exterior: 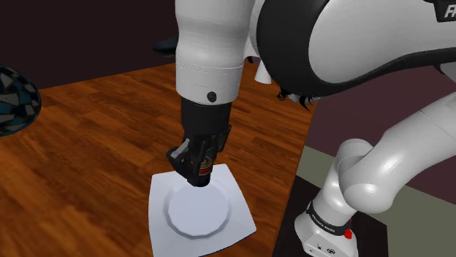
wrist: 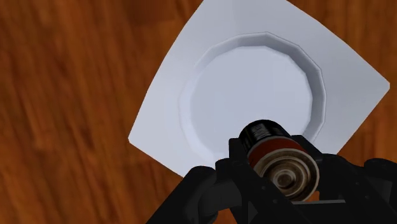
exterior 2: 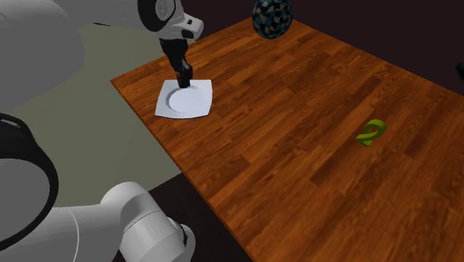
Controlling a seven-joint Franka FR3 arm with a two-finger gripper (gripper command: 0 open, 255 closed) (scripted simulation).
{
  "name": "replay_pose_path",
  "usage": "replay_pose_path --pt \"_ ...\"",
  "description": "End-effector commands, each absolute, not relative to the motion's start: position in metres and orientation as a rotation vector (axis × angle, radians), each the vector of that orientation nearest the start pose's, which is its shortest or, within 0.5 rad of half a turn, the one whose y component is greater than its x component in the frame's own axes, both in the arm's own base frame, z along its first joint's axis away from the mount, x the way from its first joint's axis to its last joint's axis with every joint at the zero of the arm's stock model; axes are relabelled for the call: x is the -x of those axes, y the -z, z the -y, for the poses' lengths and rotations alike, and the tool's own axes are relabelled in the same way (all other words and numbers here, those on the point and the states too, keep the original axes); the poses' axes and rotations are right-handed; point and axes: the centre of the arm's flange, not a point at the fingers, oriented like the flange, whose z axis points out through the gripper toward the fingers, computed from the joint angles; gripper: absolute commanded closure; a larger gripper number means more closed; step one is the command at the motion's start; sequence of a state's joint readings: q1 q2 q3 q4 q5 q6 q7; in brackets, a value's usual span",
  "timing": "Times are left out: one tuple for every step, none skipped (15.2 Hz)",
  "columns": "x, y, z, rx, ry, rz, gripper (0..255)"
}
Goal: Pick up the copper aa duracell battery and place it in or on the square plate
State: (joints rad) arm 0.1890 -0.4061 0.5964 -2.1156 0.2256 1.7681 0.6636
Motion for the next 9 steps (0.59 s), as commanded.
replay_pose_path --pt "-0.282 -0.54 -0.364 3.143 0.001 0.057 255" --pt "-0.282 -0.535 -0.364 3.143 0.001 0.057 255" --pt "-0.282 -0.53 -0.364 3.143 0.001 0.057 255" --pt "-0.282 -0.524 -0.364 3.143 0.001 0.057 255" --pt "-0.282 -0.519 -0.364 3.143 0.001 0.057 255" --pt "-0.282 -0.514 -0.364 3.143 0.001 0.057 255" --pt "-0.282 -0.509 -0.364 3.143 0.001 0.057 255" --pt "-0.282 -0.503 -0.364 3.143 0.001 0.057 255" --pt "-0.282 -0.498 -0.364 3.143 0.001 0.057 255"
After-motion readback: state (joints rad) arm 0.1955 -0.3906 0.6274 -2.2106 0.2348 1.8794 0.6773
